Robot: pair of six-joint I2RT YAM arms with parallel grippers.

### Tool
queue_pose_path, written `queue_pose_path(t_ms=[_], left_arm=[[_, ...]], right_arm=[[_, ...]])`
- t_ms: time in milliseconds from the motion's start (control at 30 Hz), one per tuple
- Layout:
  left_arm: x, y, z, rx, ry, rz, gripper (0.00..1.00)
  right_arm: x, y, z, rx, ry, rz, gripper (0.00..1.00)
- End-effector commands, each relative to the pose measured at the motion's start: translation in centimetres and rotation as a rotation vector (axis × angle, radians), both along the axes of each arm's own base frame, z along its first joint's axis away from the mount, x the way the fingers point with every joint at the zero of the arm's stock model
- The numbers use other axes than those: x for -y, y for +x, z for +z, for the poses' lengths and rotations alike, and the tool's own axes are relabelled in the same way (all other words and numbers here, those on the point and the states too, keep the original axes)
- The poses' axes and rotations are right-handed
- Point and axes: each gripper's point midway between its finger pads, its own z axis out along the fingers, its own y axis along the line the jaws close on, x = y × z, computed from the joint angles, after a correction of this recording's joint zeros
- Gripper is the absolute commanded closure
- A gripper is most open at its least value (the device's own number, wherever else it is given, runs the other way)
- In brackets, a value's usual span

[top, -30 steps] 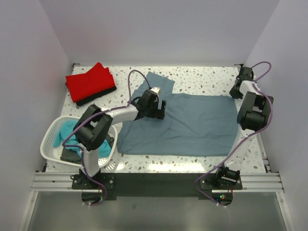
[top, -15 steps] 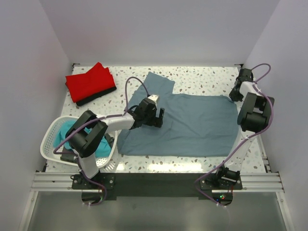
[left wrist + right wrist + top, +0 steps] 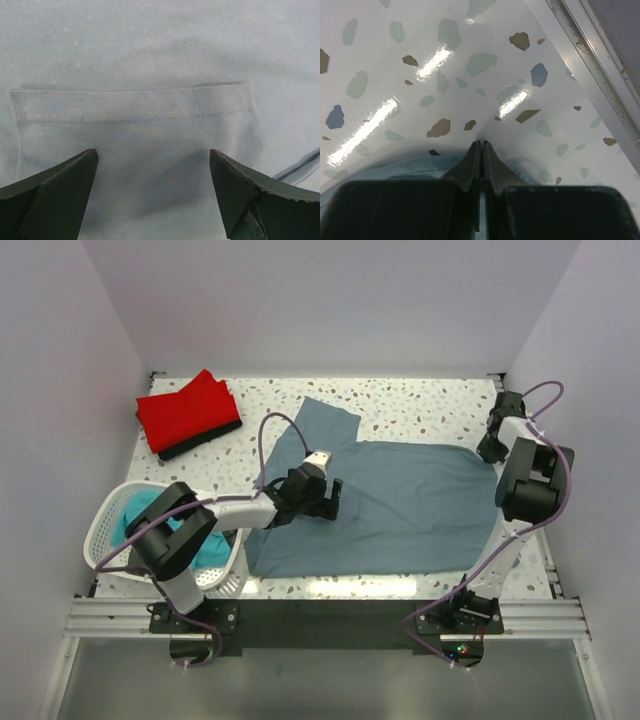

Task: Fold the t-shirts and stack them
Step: Fold the tshirt

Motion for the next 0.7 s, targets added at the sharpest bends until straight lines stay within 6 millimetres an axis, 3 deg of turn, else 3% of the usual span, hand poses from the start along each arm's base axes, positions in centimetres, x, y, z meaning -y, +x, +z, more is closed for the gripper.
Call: queue_pose_path(t_ms=[0, 200, 333, 367, 433, 467, 600, 633, 667], left_arm=[[-2.5, -4.2, -3.4, -0.138, 0.089, 0.02, 0.01], [-1.4, -4.4, -2.1, -0.117, 0.063, 0.0, 0.0], [0.2, -1.6, 1.4, -0.034, 0.053, -0.005, 0.0], [1.0, 0.0, 3.3, 0.015, 0.038, 0.009, 0.0], [1.2, 1.9, 4.0, 0.045, 0.05, 0.014, 0.0], [1.2, 4.3, 5.6, 0.075, 0.023, 0.048, 0.0], [-0.4, 11.0, 6.8, 0.113, -0.012, 0.149, 0.0], [-1.5, 12.9, 5.9, 0.109, 0.007, 0.182, 0.0], [-0.9, 15.2, 8.1, 0.161, -0.013, 0.199, 0.0]], right_arm=[[0.7, -1.1, 2.7, 0.023, -0.056, -0.044, 1.0], [1.2, -2.0, 3.6, 0.033, -0.088, -0.066, 1.0], [0.8, -1.0, 4.6, 0.055, -0.067, -0.04, 1.0], [0.9, -0.6, 5.2, 0.068, -0.066, -0.034, 1.0], [0.7, -0.2, 5.5, 0.08, -0.056, -0.022, 1.0], [0.6, 0.0, 5.9, 0.09, -0.052, -0.017, 1.0], [0.1, 0.0, 6.2, 0.104, -0.031, -0.012, 1.0], [0.0, 0.0, 6.5, 0.117, -0.025, -0.013, 1.0], [-0.1, -0.2, 6.2, 0.115, -0.02, -0.016, 1.0]])
